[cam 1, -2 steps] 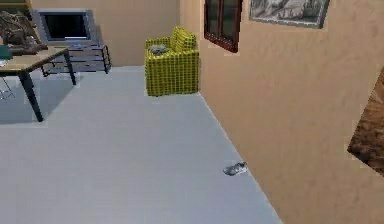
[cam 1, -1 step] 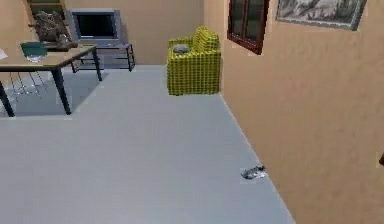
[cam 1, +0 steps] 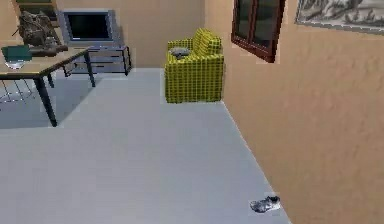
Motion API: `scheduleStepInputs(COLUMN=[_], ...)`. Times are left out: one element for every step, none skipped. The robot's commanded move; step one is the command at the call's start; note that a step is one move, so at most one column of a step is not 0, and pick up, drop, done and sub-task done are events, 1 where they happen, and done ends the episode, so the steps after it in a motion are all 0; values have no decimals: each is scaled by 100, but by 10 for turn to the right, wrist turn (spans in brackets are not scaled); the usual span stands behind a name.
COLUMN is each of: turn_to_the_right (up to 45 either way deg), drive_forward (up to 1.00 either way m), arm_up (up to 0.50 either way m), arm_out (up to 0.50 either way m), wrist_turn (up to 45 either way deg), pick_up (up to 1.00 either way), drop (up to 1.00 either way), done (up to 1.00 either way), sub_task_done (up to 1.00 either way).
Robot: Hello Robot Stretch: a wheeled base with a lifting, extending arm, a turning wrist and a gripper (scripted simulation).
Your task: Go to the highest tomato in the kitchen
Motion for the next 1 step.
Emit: scheduleStepInputs(turn_to_the_right=[-330], drive_forward=[0], arm_up=[0], arm_out=[0], wrist_turn=[0], pick_up=[0], drop=[0], done=[0], sub_task_done=[0])
